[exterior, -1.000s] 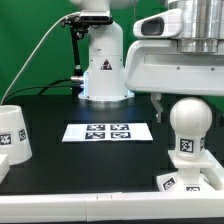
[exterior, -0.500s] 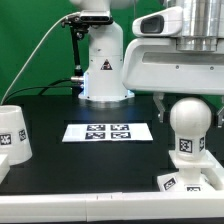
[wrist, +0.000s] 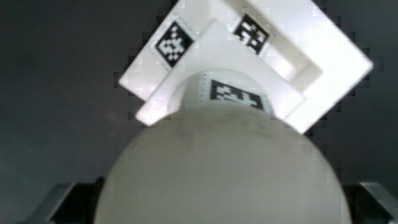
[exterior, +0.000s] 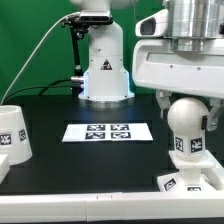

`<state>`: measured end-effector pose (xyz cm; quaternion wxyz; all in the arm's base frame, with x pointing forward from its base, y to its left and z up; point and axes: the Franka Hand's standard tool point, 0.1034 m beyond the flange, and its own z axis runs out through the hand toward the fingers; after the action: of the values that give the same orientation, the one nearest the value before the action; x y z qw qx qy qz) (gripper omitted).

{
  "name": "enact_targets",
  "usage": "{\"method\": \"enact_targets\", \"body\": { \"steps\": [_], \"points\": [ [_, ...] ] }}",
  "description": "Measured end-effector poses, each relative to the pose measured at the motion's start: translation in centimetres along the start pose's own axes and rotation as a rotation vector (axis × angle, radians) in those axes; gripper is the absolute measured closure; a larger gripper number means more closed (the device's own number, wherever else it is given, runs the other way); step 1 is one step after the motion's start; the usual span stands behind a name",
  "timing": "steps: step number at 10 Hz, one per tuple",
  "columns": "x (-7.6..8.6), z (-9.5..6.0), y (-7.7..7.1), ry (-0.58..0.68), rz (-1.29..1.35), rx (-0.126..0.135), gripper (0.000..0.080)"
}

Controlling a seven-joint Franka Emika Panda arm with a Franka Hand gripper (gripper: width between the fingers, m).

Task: Assemble lamp

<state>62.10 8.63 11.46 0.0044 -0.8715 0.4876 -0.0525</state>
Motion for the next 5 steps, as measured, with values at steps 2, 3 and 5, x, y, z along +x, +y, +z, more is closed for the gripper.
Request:
{"method": "enact_targets", "body": {
  "steps": [2, 3, 5],
  "points": [
    [-0.54, 0.17, -0.03, -0.040, 0.340, 0.007, 0.0225],
    [-0.44, 0.14, -0.09, -0.072, 0.440, 0.021, 0.0223],
    [-0.07, 0.17, 0.15, -0.088, 0.466, 0.027, 0.0223]
  ]
}}
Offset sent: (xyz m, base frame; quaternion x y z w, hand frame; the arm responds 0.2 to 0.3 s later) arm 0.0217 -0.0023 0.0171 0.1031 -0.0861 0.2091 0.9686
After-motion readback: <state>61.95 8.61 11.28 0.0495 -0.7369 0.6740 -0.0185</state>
